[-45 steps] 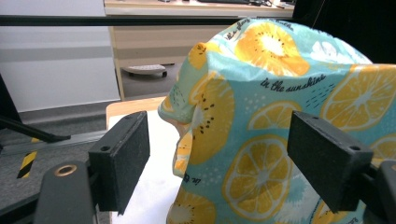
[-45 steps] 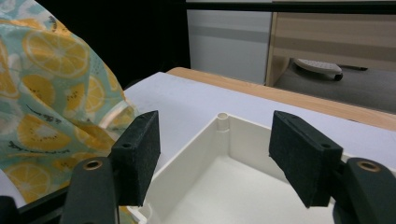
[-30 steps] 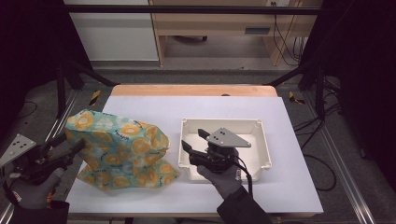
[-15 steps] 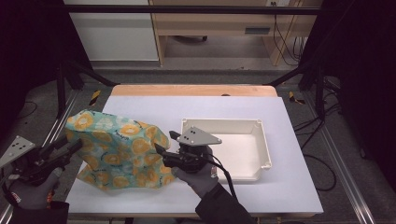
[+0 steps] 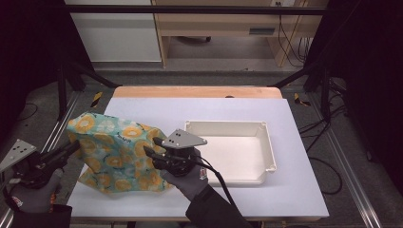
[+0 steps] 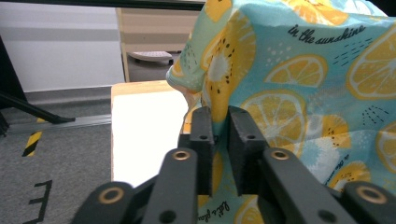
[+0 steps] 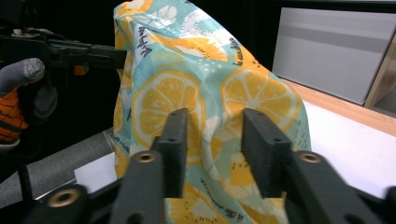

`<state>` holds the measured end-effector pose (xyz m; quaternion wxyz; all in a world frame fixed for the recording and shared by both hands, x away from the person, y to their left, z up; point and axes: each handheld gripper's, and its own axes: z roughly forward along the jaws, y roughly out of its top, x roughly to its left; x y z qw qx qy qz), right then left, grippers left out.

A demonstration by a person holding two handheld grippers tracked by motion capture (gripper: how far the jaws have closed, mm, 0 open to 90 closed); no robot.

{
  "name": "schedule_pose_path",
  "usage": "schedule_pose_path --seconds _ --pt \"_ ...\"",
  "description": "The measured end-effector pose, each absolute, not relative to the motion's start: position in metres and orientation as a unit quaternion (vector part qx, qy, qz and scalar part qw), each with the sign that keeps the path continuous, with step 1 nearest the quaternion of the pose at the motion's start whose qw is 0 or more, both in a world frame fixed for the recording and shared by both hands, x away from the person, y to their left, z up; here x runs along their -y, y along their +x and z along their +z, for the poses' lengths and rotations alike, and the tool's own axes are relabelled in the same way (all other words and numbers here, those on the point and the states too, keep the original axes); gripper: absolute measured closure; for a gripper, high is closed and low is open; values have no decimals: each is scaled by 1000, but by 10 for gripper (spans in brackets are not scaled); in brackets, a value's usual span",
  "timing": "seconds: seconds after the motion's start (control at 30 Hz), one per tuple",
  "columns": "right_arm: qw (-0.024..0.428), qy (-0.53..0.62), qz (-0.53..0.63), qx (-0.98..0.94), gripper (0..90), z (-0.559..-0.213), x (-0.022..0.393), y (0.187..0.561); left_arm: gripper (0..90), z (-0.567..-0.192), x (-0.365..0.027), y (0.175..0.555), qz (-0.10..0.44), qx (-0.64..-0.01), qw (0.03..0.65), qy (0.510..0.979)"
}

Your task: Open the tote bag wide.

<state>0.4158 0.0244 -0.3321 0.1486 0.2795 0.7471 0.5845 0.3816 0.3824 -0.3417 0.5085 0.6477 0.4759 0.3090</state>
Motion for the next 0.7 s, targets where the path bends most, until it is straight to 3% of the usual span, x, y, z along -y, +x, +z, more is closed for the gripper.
schedule_pose_path --seconds 0.33,0.7 --pt "140 272 586 -751 893 -329 -28 416 899 -341 -382 379 310 -481 505 646" --pt "135 251 609 -740 900 -315 -25 403 900 -333 -387 360 307 -480 527 631"
